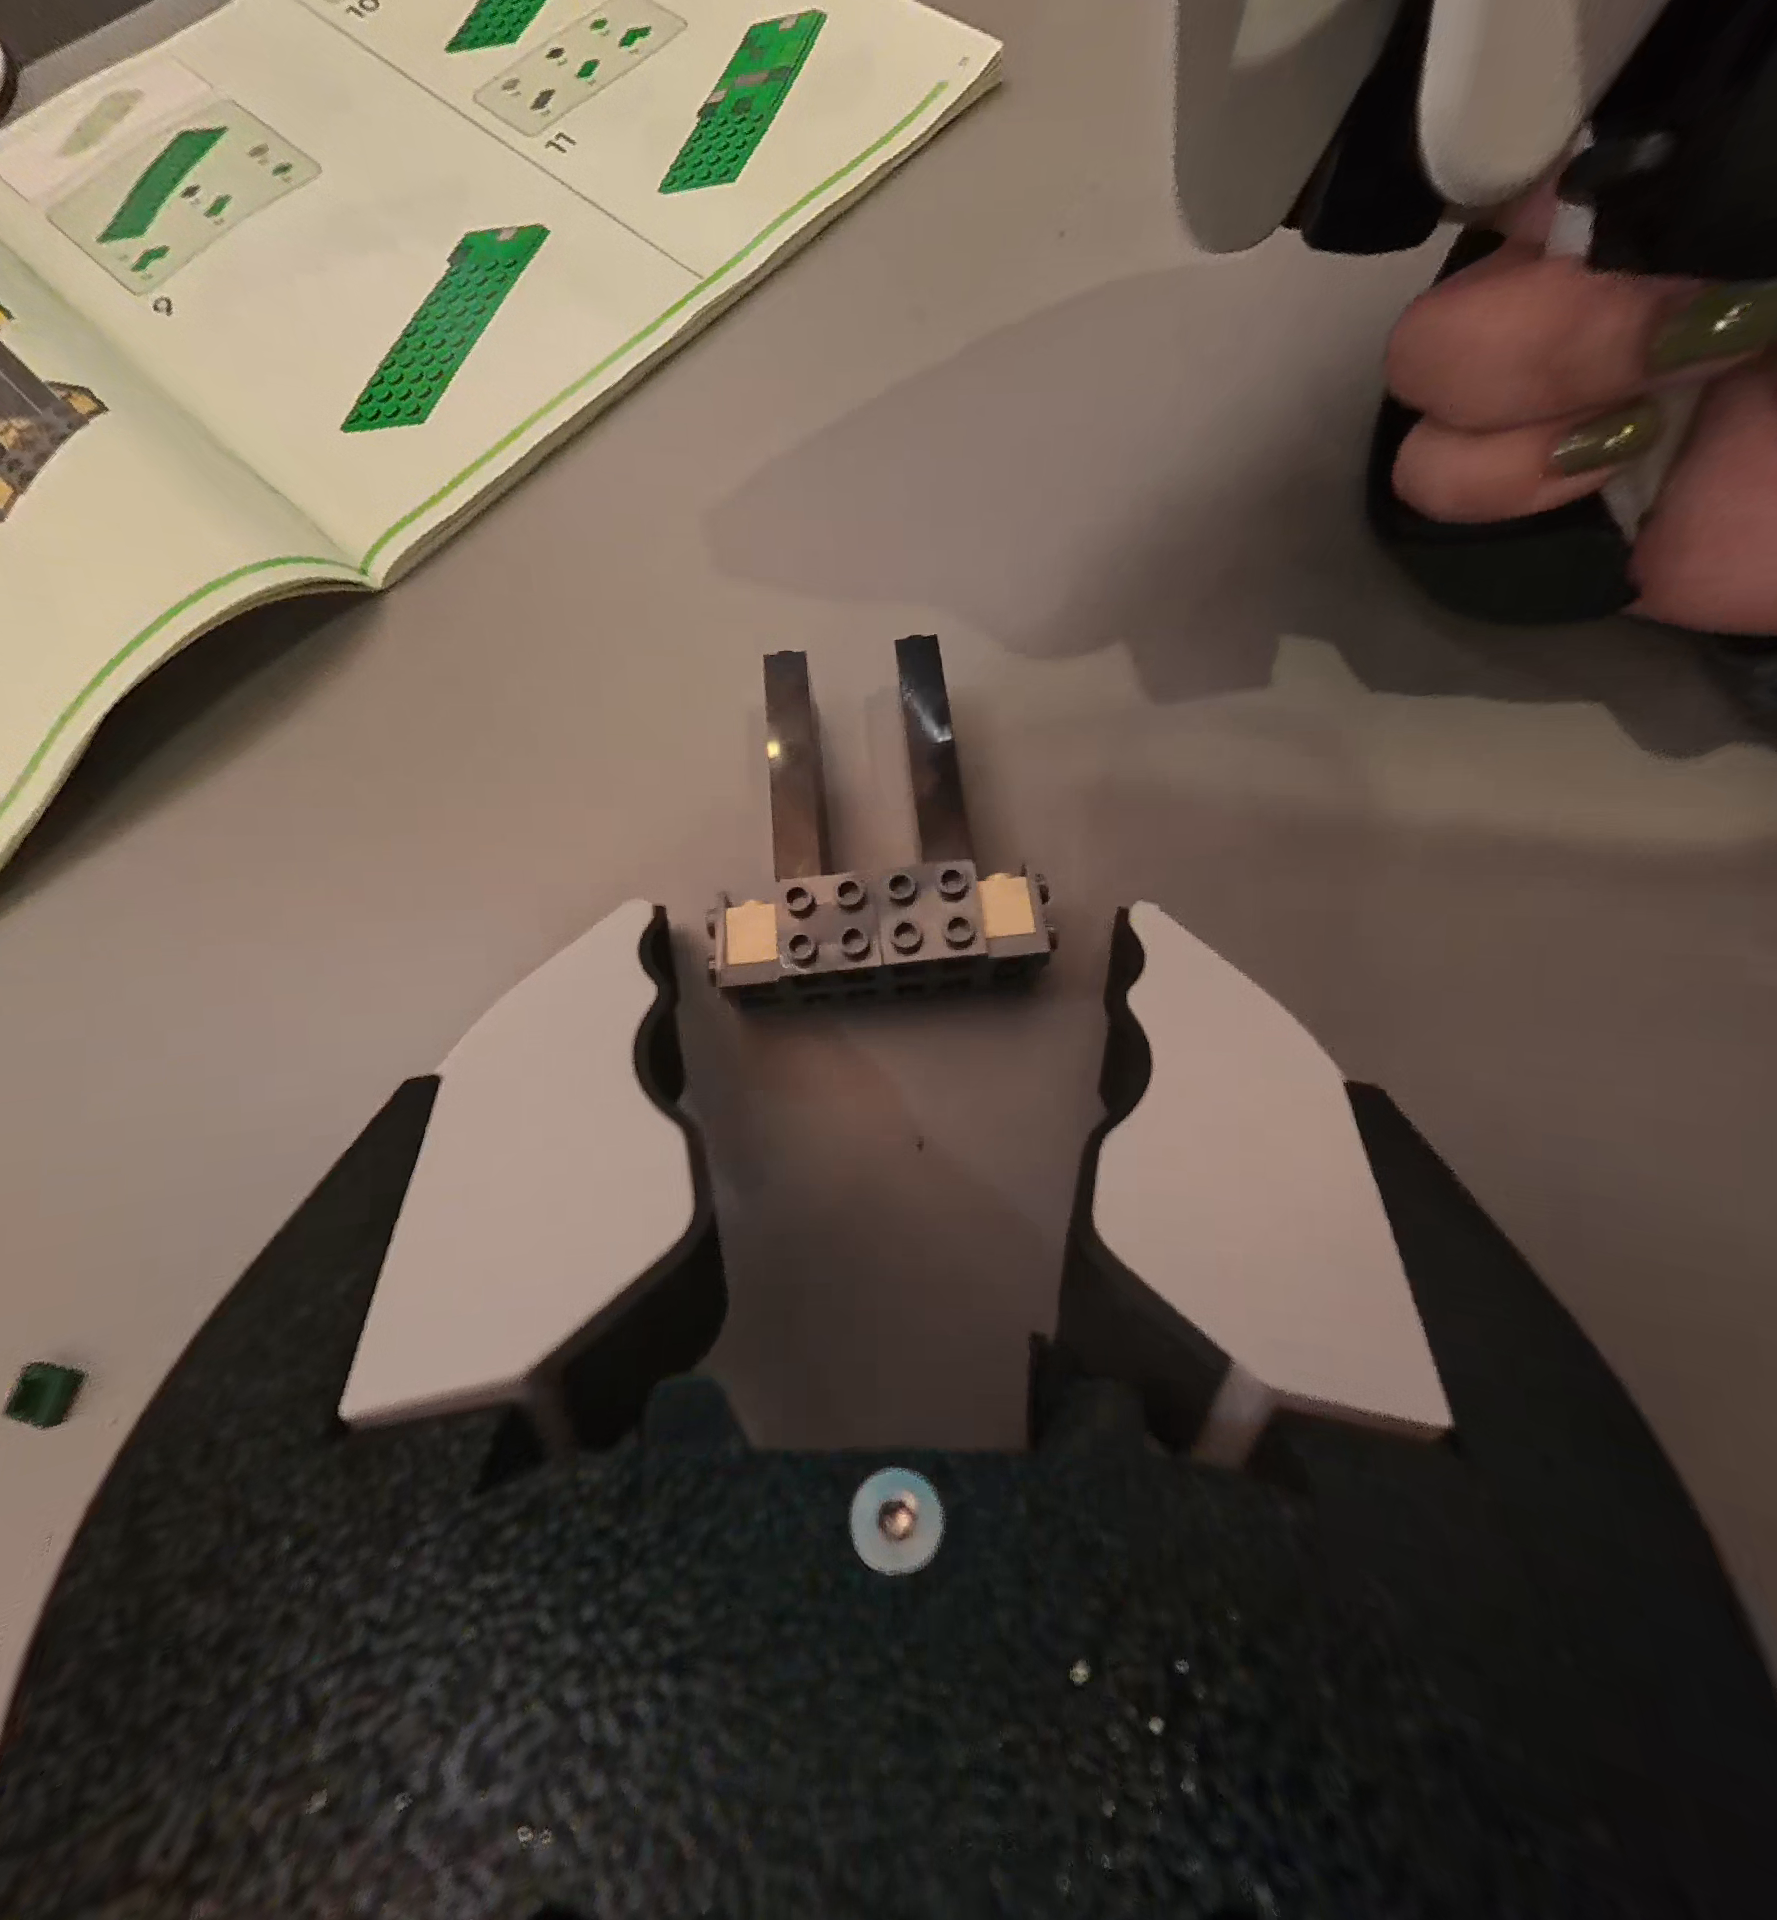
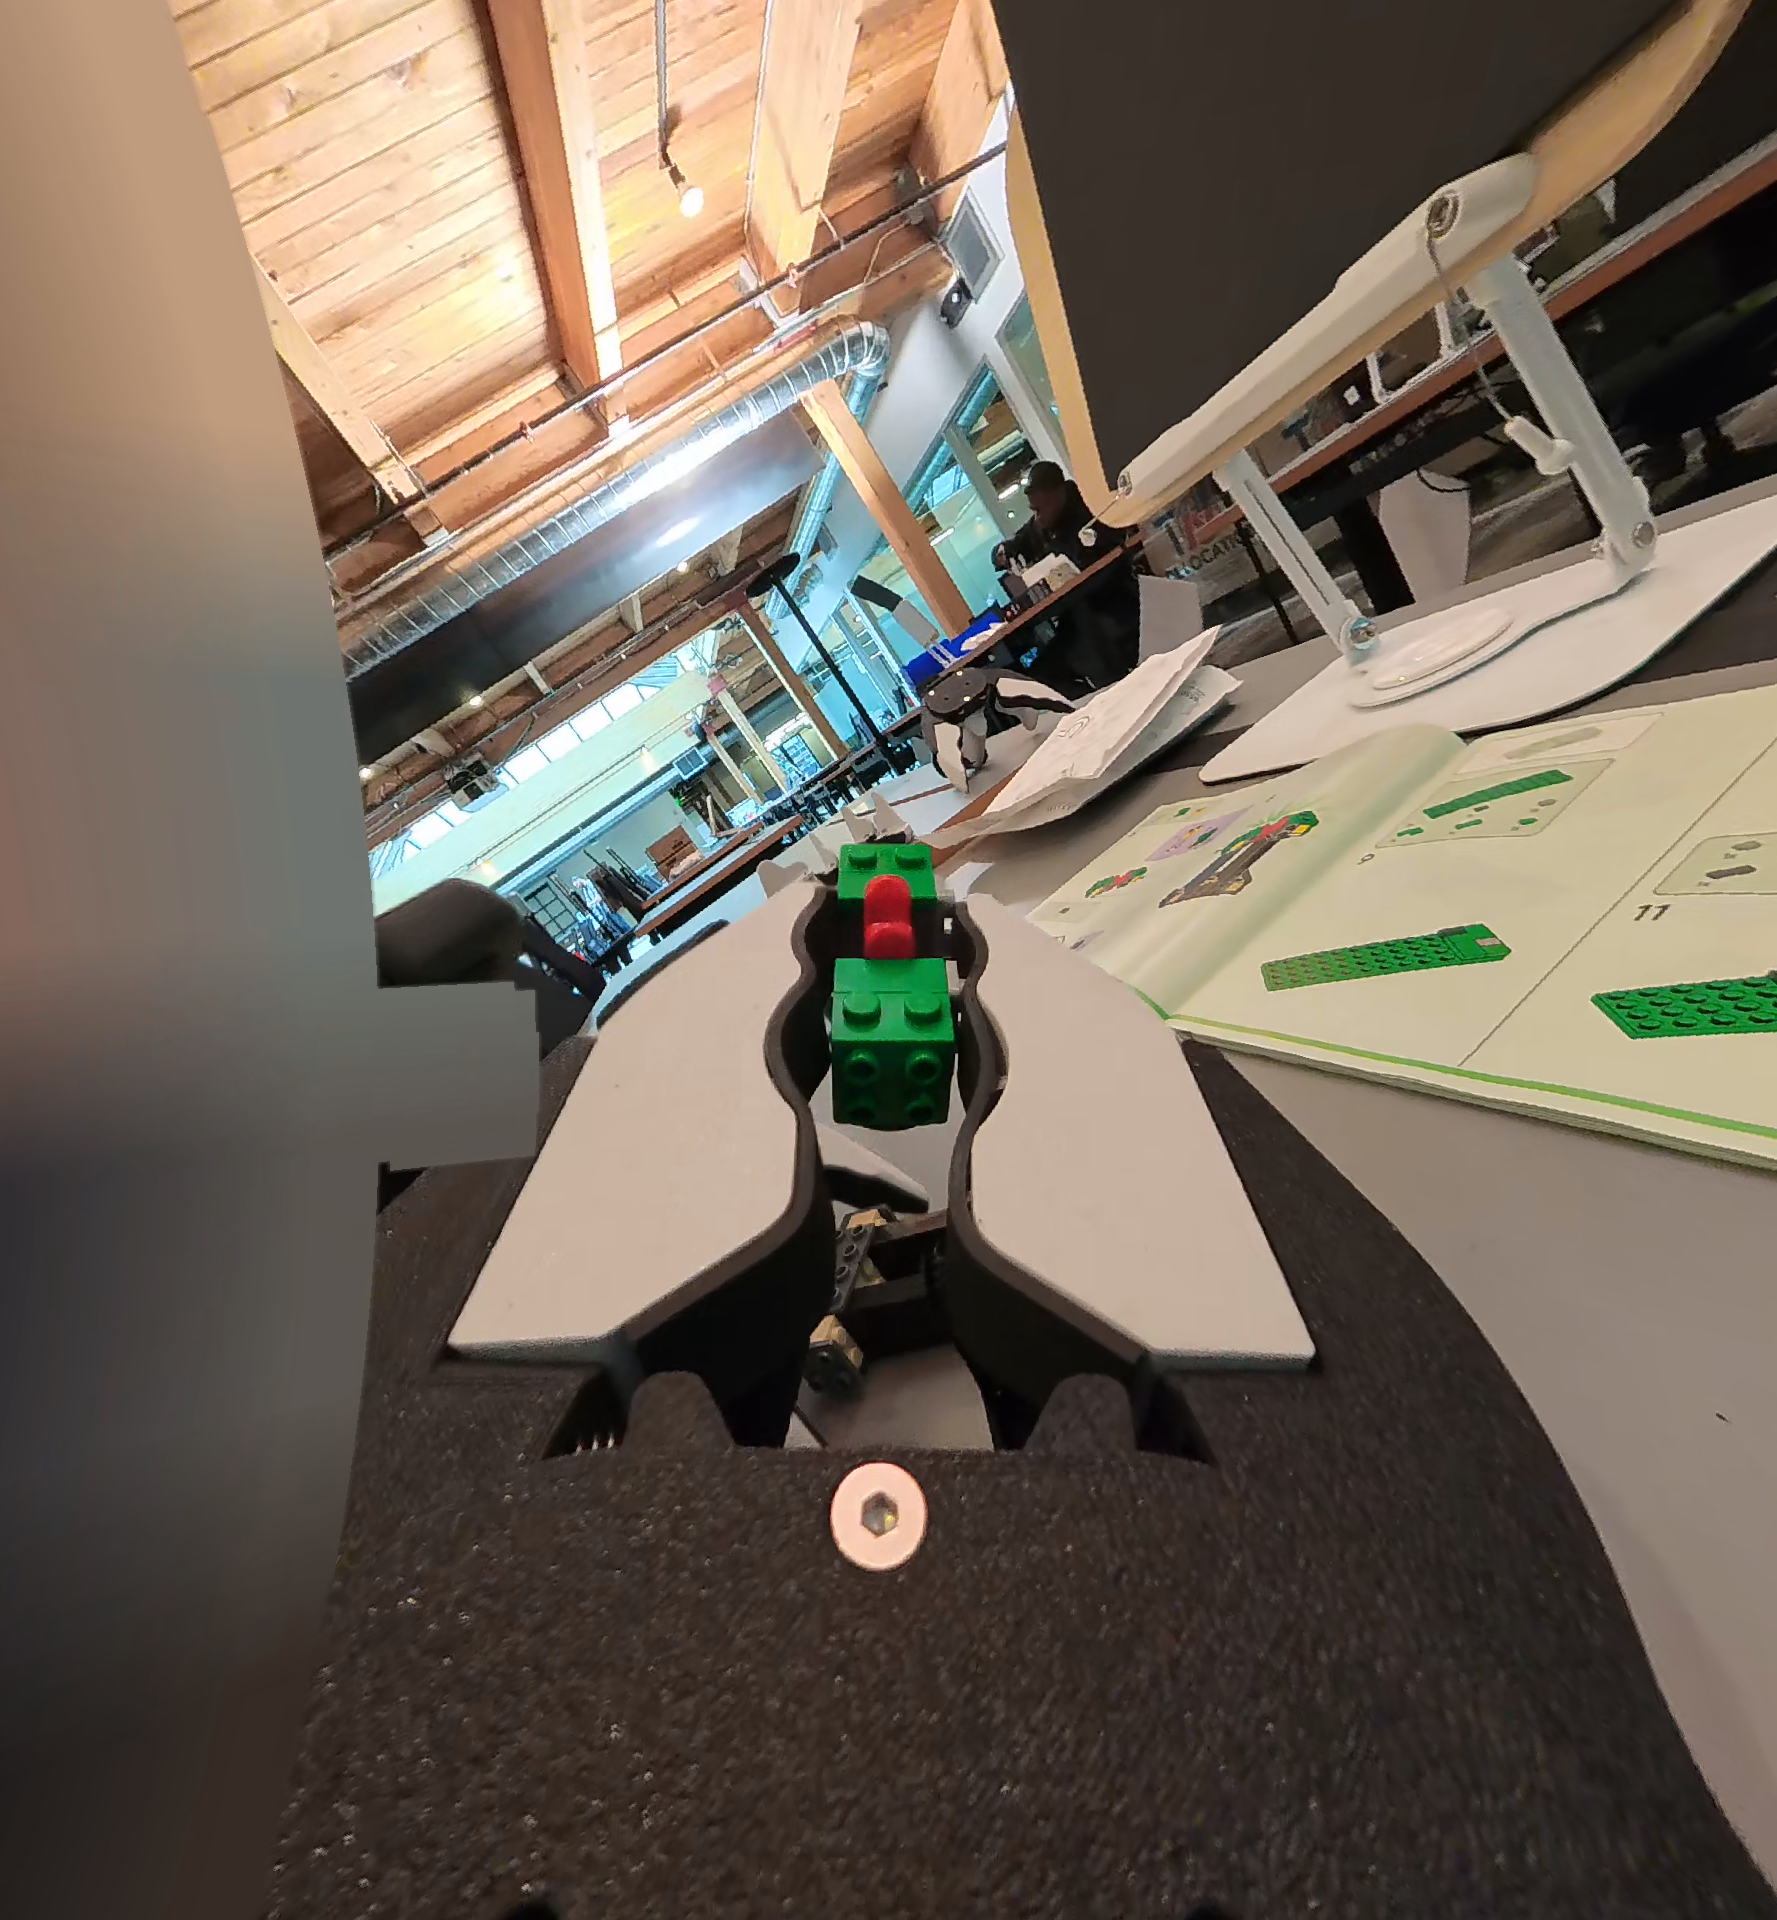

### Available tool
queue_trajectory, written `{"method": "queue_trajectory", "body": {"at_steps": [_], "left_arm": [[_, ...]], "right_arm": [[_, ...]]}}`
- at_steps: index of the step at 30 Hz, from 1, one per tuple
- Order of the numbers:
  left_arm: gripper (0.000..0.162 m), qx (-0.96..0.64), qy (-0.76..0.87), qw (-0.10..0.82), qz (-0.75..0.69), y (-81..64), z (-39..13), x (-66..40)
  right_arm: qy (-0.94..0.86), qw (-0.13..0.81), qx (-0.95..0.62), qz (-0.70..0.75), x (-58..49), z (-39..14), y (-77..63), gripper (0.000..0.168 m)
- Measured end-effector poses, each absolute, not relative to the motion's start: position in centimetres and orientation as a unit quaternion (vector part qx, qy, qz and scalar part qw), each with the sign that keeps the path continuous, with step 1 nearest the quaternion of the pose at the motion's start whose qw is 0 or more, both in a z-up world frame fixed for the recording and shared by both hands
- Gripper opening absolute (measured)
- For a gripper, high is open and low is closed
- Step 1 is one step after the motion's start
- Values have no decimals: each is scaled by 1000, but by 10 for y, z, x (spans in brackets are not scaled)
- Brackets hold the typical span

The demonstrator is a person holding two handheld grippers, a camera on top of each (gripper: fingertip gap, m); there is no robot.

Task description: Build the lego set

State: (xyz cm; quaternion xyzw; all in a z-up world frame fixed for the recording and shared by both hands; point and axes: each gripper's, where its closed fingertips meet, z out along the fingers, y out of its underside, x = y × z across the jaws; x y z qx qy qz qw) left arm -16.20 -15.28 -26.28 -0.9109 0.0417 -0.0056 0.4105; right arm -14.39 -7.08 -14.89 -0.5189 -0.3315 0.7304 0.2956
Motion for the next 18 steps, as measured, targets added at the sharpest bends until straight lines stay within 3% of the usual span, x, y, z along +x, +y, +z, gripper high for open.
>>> {"method": "queue_trajectory", "body": {"at_steps": [5, 9, 18], "left_arm": [[63, -909, 43, 415, -8, -154, -262, -162], [62, -903, 62, 425, 12, -152, -260, -167], [62, -778, 203, 591, 63, -117, -206, -150]], "right_arm": [[-317, 299, -525, 731, -143, -149, -66, 20], [-294, 291, -537, 736, -144, -151, -60, 20], [-99, 177, -565, 800, -142, -157, -34, 20]]}}
